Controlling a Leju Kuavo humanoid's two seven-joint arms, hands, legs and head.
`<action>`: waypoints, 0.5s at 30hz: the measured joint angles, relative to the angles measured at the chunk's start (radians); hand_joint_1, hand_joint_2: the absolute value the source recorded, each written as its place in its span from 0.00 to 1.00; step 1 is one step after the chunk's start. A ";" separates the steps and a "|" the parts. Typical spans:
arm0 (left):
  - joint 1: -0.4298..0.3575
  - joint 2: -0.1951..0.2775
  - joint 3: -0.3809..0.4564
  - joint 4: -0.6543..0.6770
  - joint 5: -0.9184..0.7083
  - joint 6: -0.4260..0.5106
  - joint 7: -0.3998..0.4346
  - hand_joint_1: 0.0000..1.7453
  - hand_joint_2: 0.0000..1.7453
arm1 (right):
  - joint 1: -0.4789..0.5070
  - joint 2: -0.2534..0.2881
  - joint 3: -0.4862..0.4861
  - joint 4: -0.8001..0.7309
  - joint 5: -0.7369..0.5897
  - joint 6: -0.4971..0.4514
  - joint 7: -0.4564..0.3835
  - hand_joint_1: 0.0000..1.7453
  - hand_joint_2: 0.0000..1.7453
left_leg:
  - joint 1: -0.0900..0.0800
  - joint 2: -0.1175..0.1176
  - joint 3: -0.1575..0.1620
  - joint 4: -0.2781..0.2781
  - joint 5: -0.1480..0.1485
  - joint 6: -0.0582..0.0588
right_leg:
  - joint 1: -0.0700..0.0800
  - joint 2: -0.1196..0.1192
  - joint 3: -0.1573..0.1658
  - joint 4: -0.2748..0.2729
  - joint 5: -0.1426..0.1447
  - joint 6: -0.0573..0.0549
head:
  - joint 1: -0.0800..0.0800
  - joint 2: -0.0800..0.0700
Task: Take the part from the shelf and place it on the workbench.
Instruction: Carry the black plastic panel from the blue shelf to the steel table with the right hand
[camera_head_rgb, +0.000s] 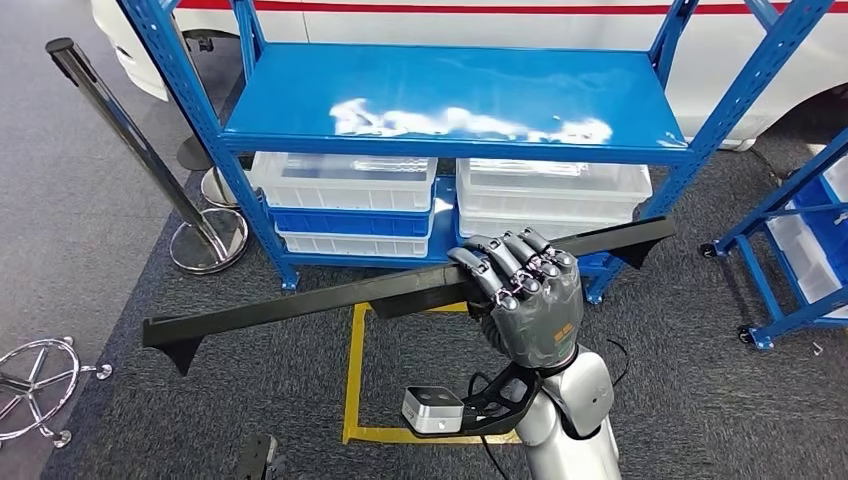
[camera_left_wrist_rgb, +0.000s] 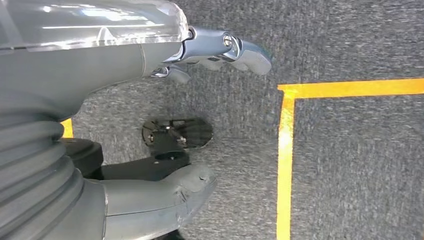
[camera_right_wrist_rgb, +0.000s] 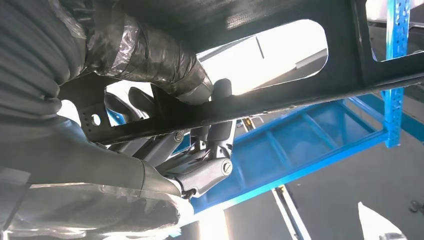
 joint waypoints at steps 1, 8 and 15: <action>0.000 0.000 0.000 0.000 0.000 0.001 -0.001 0.00 1.00 | -0.002 0.001 0.001 0.001 0.000 0.000 0.001 1.00 1.00 | -0.001 -0.001 -0.009 0.006 0.007 -0.005 | 0.002 0.001 0.037 -0.058 -0.019 -0.005 | 0.000 0.000; 0.010 0.002 0.000 0.000 -0.010 0.010 -0.004 0.00 1.00 | -0.004 0.002 0.006 0.014 -0.001 0.000 0.023 1.00 1.00 | 0.008 -0.004 -0.071 0.142 -0.106 -0.048 | 0.002 -0.003 0.010 -0.112 0.011 -0.054 | -0.001 0.000; 0.009 0.013 -0.001 0.000 -0.018 0.014 -0.004 0.00 1.00 | 0.010 0.002 0.006 0.014 -0.004 0.000 0.023 1.00 1.00 | 0.007 -0.009 0.075 0.078 -0.082 -0.040 | 0.005 -0.007 -0.060 -0.101 0.061 -0.046 | 0.000 0.000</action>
